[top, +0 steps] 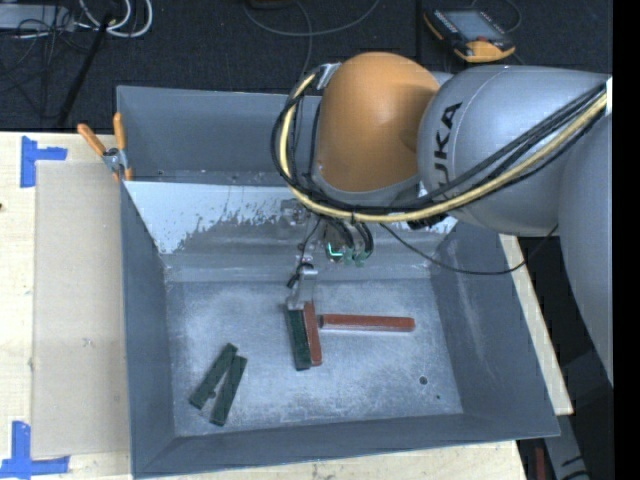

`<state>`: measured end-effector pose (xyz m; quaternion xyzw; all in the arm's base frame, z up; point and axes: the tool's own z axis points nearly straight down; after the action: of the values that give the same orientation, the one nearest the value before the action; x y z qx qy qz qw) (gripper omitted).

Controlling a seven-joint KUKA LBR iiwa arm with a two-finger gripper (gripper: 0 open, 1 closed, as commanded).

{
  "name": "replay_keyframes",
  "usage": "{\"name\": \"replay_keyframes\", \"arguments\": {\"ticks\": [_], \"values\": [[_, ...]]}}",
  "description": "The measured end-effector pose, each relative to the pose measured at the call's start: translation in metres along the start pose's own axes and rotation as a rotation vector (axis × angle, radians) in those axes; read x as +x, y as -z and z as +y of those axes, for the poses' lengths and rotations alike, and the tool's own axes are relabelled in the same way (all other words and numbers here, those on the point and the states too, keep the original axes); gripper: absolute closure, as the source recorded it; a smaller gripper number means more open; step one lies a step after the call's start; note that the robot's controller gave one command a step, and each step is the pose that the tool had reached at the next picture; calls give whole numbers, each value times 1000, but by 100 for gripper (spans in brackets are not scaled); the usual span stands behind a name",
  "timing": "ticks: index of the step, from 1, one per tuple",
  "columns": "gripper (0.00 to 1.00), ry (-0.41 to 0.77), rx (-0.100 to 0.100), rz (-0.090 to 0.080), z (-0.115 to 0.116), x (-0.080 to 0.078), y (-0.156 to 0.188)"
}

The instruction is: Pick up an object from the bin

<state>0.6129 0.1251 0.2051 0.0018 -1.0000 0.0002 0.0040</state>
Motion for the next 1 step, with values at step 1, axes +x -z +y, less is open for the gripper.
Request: {"name": "replay_keyframes", "arguments": {"ticks": [1], "values": [[0,-36,-3,-3,-50,11,-137]]}}
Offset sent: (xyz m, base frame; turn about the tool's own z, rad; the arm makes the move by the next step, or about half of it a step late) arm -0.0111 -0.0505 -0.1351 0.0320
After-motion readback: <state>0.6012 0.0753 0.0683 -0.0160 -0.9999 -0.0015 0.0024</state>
